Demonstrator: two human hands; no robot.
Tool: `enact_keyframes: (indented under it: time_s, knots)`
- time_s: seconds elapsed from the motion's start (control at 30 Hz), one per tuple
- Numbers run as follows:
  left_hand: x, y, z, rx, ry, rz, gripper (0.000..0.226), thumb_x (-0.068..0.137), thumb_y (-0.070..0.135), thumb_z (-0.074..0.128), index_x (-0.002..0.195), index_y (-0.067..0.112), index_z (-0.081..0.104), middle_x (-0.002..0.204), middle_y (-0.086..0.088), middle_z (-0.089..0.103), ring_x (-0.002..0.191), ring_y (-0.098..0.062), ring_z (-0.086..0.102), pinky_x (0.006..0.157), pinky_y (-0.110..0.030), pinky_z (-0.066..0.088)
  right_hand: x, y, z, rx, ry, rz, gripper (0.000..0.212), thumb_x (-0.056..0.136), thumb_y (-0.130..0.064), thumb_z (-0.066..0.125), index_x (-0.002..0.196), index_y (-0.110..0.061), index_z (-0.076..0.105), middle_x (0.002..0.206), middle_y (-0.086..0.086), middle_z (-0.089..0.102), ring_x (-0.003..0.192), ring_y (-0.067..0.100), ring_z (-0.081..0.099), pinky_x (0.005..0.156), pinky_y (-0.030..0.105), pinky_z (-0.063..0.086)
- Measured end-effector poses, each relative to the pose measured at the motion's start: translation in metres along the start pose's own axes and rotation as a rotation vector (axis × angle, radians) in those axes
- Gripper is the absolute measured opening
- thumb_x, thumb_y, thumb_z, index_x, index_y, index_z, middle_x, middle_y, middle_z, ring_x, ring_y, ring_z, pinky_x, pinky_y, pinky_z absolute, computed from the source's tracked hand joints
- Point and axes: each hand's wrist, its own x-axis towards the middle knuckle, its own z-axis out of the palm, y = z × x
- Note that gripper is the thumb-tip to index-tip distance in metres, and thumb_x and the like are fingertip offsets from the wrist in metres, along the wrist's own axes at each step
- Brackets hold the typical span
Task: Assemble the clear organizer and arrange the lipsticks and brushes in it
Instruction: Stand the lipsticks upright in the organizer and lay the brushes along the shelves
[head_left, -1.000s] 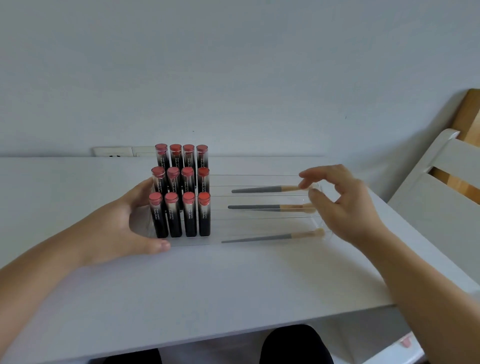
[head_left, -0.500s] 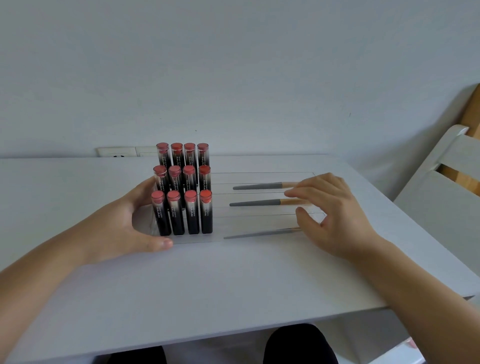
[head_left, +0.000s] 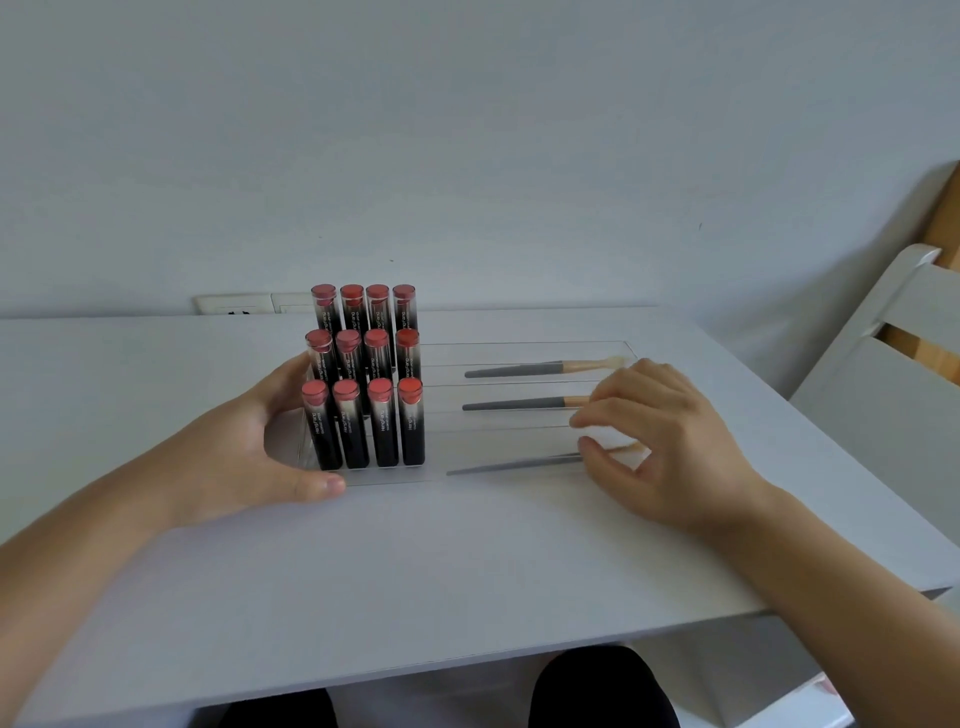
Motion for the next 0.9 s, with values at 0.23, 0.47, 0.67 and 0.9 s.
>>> enact_keyframes:
  time_s: [0.23, 0.47, 0.67, 0.9]
  knots:
    - [0.0007, -0.0016, -0.0010, -0.005, -0.013, -0.012, 0.126, 0.049, 0.062, 0.091, 0.153, 0.059, 0.019, 0.149, 0.040, 0.041, 0.143, 0.014, 0.030, 0.124, -0.038, 0.023, -0.0083, -0.0067, 0.0036, -0.066, -0.066, -0.043, 0.012, 0.086, -0.022, 0.072, 0.081, -0.012, 0.075, 0.072, 0.001, 0.068, 0.067, 0.030, 0.063, 0.060, 0.038, 0.052]
    - [0.0008, -0.0029, -0.0008, 0.001, -0.006, -0.002, 0.123, 0.049, 0.061, 0.090, 0.149, 0.066, 0.019, 0.145, 0.047, 0.039, 0.139, 0.021, 0.029, 0.119, -0.031, 0.024, -0.0087, -0.0055, 0.0036, -0.047, -0.057, -0.018, 0.015, 0.088, -0.025, 0.071, 0.082, -0.012, 0.074, 0.077, 0.002, 0.066, 0.070, 0.029, 0.060, 0.063, 0.039, 0.050]
    - [0.0009, -0.0047, -0.0013, -0.008, -0.016, -0.013, 0.127, 0.049, 0.063, 0.091, 0.153, 0.060, 0.017, 0.150, 0.042, 0.037, 0.143, 0.015, 0.027, 0.123, -0.035, 0.022, -0.0043, -0.0032, -0.0018, -0.052, 0.116, 0.004, 0.016, 0.087, -0.020, 0.072, 0.084, -0.005, 0.076, 0.080, 0.006, 0.067, 0.067, 0.029, 0.060, 0.062, 0.041, 0.048]
    - [0.0007, -0.0020, 0.0000, -0.001, -0.006, 0.006, 0.124, 0.051, 0.060, 0.090, 0.151, 0.061, 0.018, 0.145, 0.049, 0.037, 0.138, 0.023, 0.028, 0.115, -0.025, 0.025, -0.0097, -0.0076, -0.0006, -0.092, -0.006, 0.030, 0.019, 0.086, -0.028, 0.071, 0.075, -0.012, 0.072, 0.067, -0.002, 0.067, 0.061, 0.026, 0.064, 0.055, 0.034, 0.052]
